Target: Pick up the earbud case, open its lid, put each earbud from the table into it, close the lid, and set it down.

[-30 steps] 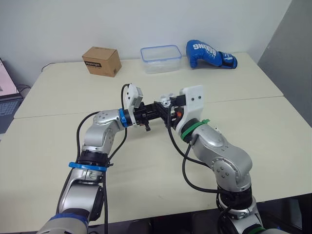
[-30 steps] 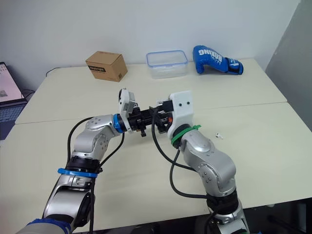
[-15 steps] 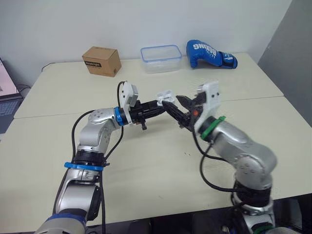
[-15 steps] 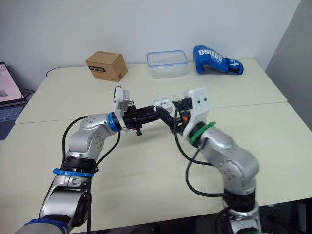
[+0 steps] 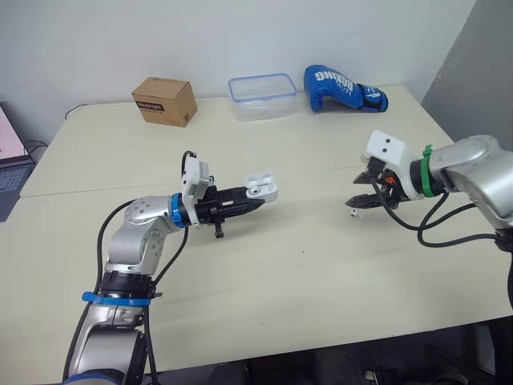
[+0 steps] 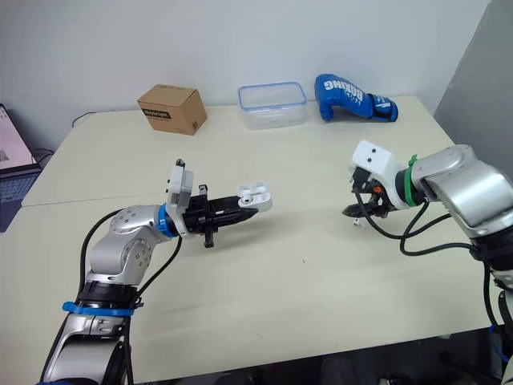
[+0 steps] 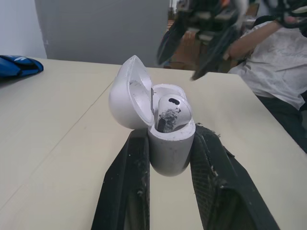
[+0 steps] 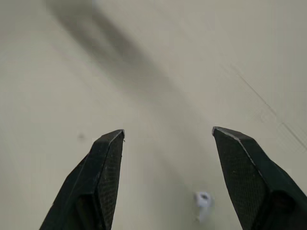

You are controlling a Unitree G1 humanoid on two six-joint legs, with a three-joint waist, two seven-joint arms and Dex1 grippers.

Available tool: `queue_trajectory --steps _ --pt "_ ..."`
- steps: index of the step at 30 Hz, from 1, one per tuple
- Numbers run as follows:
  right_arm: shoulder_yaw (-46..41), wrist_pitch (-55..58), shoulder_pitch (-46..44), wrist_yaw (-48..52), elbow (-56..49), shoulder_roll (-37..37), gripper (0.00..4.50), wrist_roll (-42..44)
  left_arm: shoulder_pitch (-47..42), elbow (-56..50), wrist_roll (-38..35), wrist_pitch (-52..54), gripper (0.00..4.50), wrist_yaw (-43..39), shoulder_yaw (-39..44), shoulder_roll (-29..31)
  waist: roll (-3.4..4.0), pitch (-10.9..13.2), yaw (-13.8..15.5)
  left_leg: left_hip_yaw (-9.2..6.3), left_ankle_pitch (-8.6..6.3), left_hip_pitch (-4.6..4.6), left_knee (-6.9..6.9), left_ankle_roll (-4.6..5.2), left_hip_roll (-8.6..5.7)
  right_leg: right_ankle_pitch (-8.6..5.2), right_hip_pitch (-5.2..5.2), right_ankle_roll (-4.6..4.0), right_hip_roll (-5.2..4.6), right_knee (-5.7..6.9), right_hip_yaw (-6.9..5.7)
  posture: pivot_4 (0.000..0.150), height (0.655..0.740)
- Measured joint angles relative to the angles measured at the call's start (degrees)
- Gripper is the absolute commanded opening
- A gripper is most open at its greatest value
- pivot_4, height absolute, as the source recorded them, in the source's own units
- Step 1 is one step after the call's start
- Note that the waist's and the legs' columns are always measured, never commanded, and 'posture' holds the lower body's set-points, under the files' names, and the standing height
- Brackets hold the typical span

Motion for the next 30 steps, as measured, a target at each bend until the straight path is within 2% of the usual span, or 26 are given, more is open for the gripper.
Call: queue_trajectory --steps 2,4,10,15,28,30 --pt "5.3 -1.7 -1.9 3.5 4.9 0.8 3.05 -5.3 1.2 -1.9 -0.7 0.2 0.79 0.2 0.2 0.3 -0.02 0.0 0.1 -0.04 0.01 -0.06 0.00 -0.01 0.01 0.00 -0.07 0.00 -0.01 0.01 -0.02 0.150 0.7307" --pt "11.1 -1.7 -6.4 6.7 11.1 4.8 3.05 -10.4 2.6 -5.1 -1.1 1.1 0.79 0.4 0.2 0.4 -0.02 0.0 0.0 -0.01 0.01 -0.05 0.01 -0.01 0.00 0.01 -0.06 -0.01 -0.03 0.01 0.00 0.150 0.7307" --pt "15.1 -2.9 -8.9 9.8 24.9 12.6 3.05 -18.2 4.6 -8.6 -2.2 2.3 0.79 1.5 0.3 1.0 -0.02 0.0 0.3 -0.07 0.01 -0.07 0.01 -0.03 -0.03 0.01 -0.07 -0.01 -0.06 -0.03 -0.04 0.150 0.7307" --pt "15.7 -5.9 -9.1 10.7 33.1 15.3 3.05 -23.4 6.3 -10.2 -2.7 2.6 0.79 2.1 0.4 1.4 -0.01 0.0 0.4 -0.09 0.01 -0.08 0.02 -0.03 -0.04 0.01 -0.08 -0.02 -0.07 -0.01 -0.06 0.150 0.7307" --pt "13.3 -8.2 -9.1 13.0 36.2 16.9 3.05 -28.4 6.8 -10.6 -3.1 2.6 0.79 2.9 0.4 2.2 -0.01 0.0 0.2 -0.08 0.01 -0.07 0.02 -0.04 -0.04 0.01 -0.09 -0.02 -0.07 0.00 -0.05 0.150 0.7307" --pt "13.3 -8.2 -8.8 13.2 36.1 17.0 2.69 -28.9 6.8 -10.6 -3.1 2.6 0.79 2.9 0.4 2.2 -0.01 0.0 0.2 -0.08 0.01 -0.08 0.02 -0.04 -0.04 0.01 -0.09 -0.02 -0.07 0.00 -0.05 0.150 0.7307"
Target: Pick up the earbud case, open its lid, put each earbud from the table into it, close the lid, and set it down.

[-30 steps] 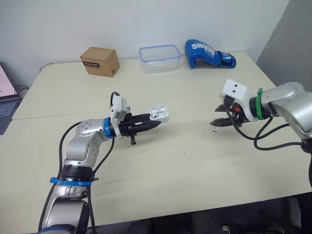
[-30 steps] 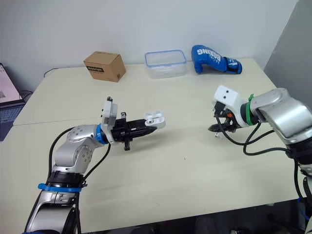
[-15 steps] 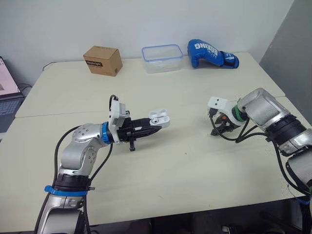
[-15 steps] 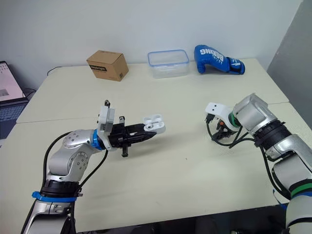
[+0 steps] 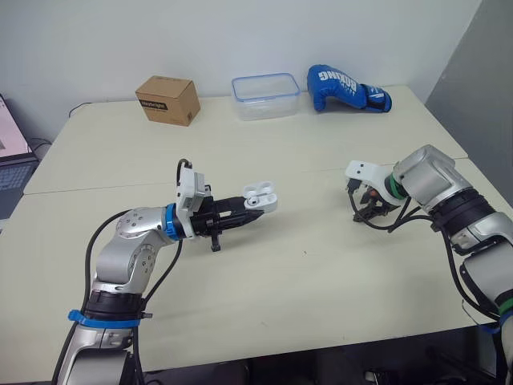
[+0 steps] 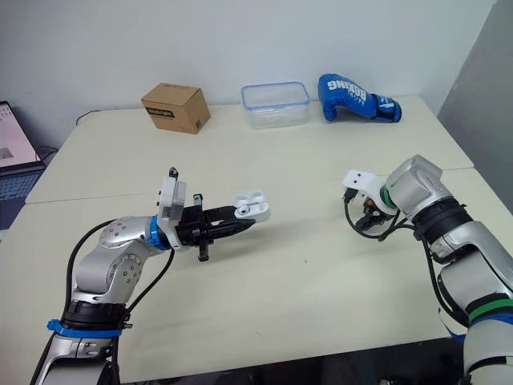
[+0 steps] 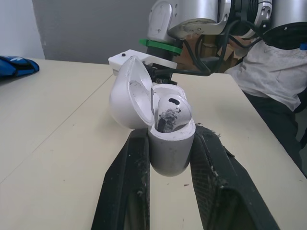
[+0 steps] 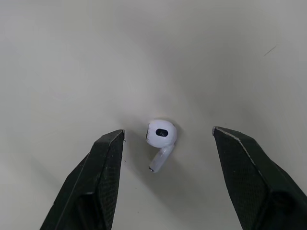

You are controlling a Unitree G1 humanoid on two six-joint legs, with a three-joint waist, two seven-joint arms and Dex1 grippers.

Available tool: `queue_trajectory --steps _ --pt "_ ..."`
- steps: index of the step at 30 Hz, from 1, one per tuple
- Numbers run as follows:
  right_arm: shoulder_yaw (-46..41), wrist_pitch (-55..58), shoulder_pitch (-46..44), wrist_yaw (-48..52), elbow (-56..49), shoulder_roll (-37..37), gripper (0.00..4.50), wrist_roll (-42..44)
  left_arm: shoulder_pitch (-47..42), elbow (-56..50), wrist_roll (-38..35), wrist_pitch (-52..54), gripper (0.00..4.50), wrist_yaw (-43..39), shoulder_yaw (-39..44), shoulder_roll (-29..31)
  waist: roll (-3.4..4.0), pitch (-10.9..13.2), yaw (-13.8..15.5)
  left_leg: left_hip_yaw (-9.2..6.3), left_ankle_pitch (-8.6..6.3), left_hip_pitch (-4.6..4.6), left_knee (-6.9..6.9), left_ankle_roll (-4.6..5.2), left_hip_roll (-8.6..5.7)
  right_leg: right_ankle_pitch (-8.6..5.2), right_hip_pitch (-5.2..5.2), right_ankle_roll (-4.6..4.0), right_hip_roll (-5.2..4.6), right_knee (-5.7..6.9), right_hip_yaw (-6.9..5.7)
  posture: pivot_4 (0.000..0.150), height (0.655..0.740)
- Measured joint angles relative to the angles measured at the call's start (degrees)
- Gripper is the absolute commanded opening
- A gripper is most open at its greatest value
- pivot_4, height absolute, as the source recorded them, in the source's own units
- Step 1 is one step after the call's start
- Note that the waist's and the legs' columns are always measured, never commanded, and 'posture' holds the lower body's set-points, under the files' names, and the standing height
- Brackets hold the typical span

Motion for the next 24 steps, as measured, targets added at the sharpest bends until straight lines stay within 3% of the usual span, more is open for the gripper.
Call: queue_trajectory --steps 2,22,24 --pt "0.0 0.0 0.4 0.2 -0.3 0.0 2.15 -0.7 0.0 0.0 0.0 0.0 0.79 0.0 0.0 0.0 0.00 0.0 0.0 0.01 0.00 0.00 0.00 0.00 0.00 0.00 0.00 0.00 0.00 0.00 0.01 0.150 0.7307" --pt "-1.8 -0.2 1.6 1.4 -1.0 1.2 2.15 -3.6 0.0 0.0 0.1 -0.1 0.79 1.1 -0.6 -0.5 0.00 0.0 0.0 0.01 0.00 0.01 0.02 0.00 0.00 0.00 0.01 0.00 0.00 0.01 0.01 0.150 0.7307" --pt "-2.0 -0.2 1.6 1.5 -1.0 1.3 1.73 -3.7 0.0 0.0 0.1 -0.2 0.79 1.1 -0.6 -0.5 0.00 0.0 0.0 0.00 0.00 0.01 0.02 0.00 0.00 0.00 0.01 0.00 0.00 0.01 0.01 0.150 0.7307"
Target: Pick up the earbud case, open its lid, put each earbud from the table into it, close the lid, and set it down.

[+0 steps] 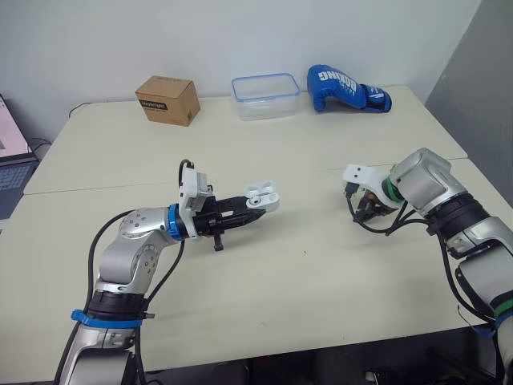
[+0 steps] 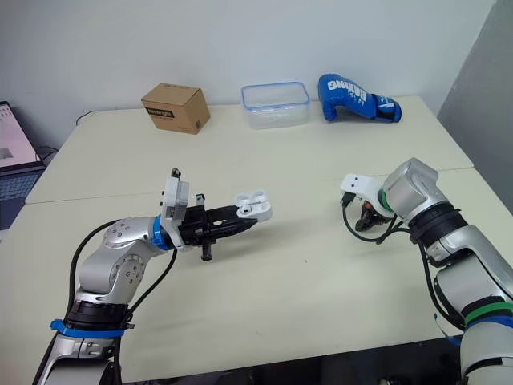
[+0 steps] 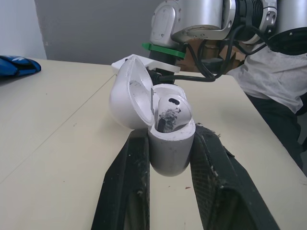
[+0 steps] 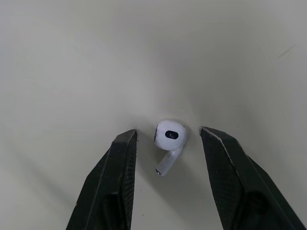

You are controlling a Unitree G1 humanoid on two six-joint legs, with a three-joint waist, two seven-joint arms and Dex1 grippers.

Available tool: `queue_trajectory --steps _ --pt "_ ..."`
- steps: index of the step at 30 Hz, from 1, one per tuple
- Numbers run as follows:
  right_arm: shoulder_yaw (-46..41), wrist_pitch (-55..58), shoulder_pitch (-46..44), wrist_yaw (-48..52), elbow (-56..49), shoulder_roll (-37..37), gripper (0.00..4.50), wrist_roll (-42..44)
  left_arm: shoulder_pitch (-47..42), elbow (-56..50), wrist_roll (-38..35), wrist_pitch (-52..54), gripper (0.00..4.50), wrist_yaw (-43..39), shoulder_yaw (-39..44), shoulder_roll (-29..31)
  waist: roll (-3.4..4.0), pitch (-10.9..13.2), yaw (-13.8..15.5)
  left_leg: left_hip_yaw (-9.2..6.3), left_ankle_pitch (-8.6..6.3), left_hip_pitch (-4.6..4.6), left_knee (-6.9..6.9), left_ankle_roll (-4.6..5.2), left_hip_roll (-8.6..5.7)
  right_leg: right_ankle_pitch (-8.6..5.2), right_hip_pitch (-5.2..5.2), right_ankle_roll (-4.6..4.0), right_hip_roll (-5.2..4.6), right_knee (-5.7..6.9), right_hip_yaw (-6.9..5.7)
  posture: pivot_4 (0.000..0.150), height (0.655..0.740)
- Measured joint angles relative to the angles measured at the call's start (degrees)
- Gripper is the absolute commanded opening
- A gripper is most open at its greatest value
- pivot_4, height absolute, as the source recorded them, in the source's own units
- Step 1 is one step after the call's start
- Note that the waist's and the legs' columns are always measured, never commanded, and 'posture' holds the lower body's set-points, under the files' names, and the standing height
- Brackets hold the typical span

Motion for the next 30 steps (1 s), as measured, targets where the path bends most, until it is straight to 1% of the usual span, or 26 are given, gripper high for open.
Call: queue_trajectory --steps 1,3,4,5,9,11,18,22,30 --pt "0.0 0.0 0.1 0.1 0.0 0.0 1.49 0.0 0.0 0.0 0.0 0.0 0.79 0.0 0.0 0.0 0.00 0.0 0.0 0.00 0.00 0.00 0.00 0.00 0.00 0.00 0.00 0.00 0.00 0.00 0.00 0.150 0.7307" --pt "-0.1 -0.1 0.1 0.2 0.0 0.1 0.79 0.0 0.0 0.0 0.0 -0.1 0.79 0.0 0.0 0.0 0.00 0.0 0.0 0.00 0.00 0.00 0.00 0.00 0.00 0.00 0.00 0.00 0.00 0.00 0.00 0.150 0.7307" --pt "-0.1 -0.2 0.1 0.2 0.0 0.1 0.51 0.0 0.0 0.0 0.0 -0.1 0.79 0.0 0.0 0.0 0.00 0.0 0.0 0.00 0.00 0.00 0.00 0.00 0.00 0.00 0.00 0.00 0.00 0.00 0.00 0.150 0.7307" --pt "-0.1 -0.2 0.1 0.2 0.0 0.1 0.38 -0.1 0.0 0.0 0.0 -0.1 0.79 0.0 0.0 0.0 0.00 0.0 0.0 0.00 0.00 0.00 0.00 0.00 0.00 0.00 0.00 0.00 0.00 0.01 -0.01 0.150 0.7307" --pt "-0.1 -0.4 0.3 0.8 -0.6 -0.1 0.38 -0.6 0.0 0.1 0.0 -0.2 0.79 -0.1 0.0 0.0 0.00 0.0 0.0 0.00 0.00 0.00 0.00 0.00 0.00 0.00 0.00 0.00 0.00 0.00 0.00 0.150 0.7307" --pt "-0.1 -2.2 1.3 2.2 -3.0 -1.5 0.38 -0.8 0.0 0.2 0.0 -0.2 0.79 -0.1 -0.1 0.0 0.00 0.0 0.1 -0.01 0.00 -0.02 0.00 0.00 -0.01 0.00 0.00 0.00 0.00 -0.01 -0.01 0.150 0.7307" --pt "-0.1 -13.1 6.7 11.9 -21.2 -11.1 0.38 -0.5 -0.1 0.9 0.2 -0.9 0.79 -1.3 -0.5 0.0 0.00 0.0 0.3 0.00 0.00 -0.02 0.00 0.00 0.02 0.00 0.01 0.01 0.00 0.00 -0.04 0.150 0.7307" --pt "-0.1 -16.2 9.7 14.7 -28.6 -12.8 0.38 -0.6 -0.1 1.5 0.8 -1.8 0.79 -1.6 -1.1 0.0 0.00 0.0 0.3 0.02 0.00 0.00 0.01 0.00 0.01 0.00 0.03 0.01 0.01 0.00 -0.02 0.150 0.7307" --pt "0.1 -16.4 10.2 14.9 -30.3 -11.5 0.38 -3.6 -0.1 2.5 1.2 -2.8 0.79 -1.7 -1.2 -0.6 0.00 0.0 0.5 0.01 0.00 0.00 0.02 0.00 0.01 0.00 0.03 0.01 0.00 0.00 -0.02 0.150 0.7307"
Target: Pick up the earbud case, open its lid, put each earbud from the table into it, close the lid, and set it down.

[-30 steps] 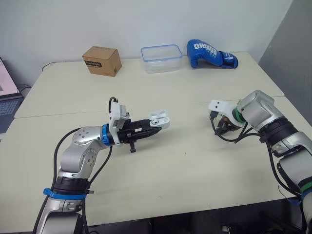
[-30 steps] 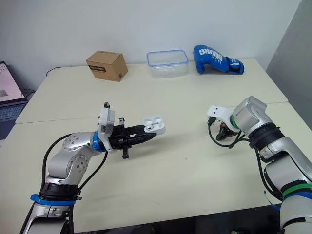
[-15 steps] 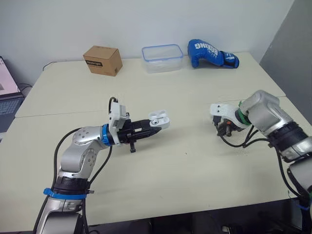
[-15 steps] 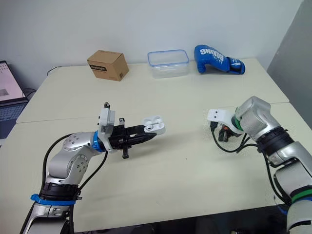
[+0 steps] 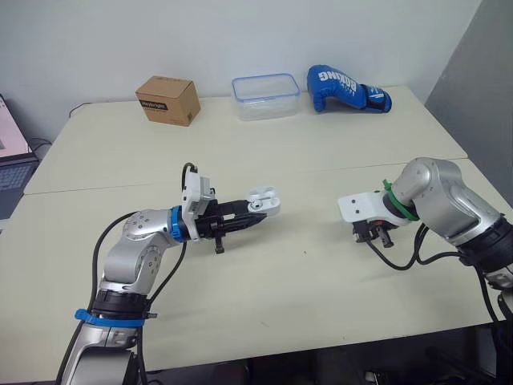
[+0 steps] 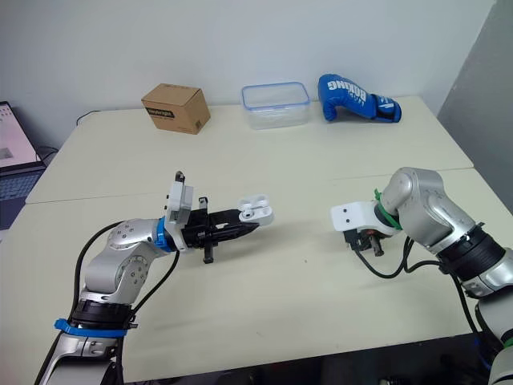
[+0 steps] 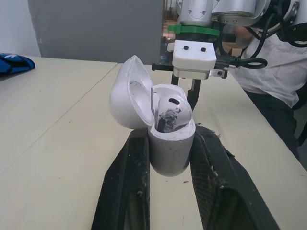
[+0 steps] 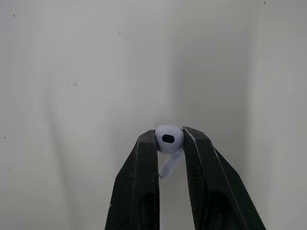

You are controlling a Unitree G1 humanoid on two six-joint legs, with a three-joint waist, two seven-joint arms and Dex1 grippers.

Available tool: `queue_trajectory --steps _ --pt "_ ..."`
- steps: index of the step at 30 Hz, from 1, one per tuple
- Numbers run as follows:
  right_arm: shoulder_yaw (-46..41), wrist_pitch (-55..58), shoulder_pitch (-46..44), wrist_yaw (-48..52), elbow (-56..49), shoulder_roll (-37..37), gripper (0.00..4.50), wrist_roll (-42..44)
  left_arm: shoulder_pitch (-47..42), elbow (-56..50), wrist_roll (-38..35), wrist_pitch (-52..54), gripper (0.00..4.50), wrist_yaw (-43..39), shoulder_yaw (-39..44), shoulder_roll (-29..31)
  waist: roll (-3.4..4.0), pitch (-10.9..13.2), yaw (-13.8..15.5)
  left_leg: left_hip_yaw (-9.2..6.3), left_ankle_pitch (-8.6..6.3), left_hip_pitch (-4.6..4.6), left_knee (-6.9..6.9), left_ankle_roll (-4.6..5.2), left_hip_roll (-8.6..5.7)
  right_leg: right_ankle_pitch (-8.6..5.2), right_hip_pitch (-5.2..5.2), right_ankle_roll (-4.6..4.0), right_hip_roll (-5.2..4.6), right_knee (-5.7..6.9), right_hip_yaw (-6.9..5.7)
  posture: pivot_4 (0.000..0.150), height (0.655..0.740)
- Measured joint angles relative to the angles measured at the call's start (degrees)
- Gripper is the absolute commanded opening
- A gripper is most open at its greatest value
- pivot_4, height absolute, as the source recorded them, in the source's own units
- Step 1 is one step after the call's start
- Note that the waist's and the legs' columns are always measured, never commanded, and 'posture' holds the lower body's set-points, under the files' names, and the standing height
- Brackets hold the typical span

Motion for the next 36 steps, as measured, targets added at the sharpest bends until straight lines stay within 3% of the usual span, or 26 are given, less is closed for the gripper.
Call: queue_trajectory --steps 18,24,36 --pt "0.9 -2.0 2.3 -0.8 2.9 3.5 0.38 -5.1 0.0 0.0 0.1 -0.1 0.79 0.4 -0.1 -0.3 -0.01 0.0 0.2 -0.01 0.00 0.06 0.03 0.00 0.00 0.00 0.07 0.00 0.00 0.01 0.00 0.150 0.7307" --pt "0.2 -2.9 2.6 -1.5 2.8 3.5 2.43 -6.1 0.0 0.0 0.1 -0.1 0.79 0.4 -0.1 -0.3 -0.01 0.0 0.3 -0.01 0.00 0.06 0.03 0.00 0.00 0.00 0.07 0.00 0.00 0.01 0.00 0.150 0.7307" --pt "0.1 -3.8 3.8 -0.3 -0.7 2.9 2.43 -9.6 0.0 0.0 0.5 -1.0 0.79 0.3 -0.1 -0.3 -0.01 0.0 0.7 0.00 0.00 0.05 0.02 0.00 -0.01 0.00 0.06 0.00 0.00 0.00 0.00 0.150 0.7307"
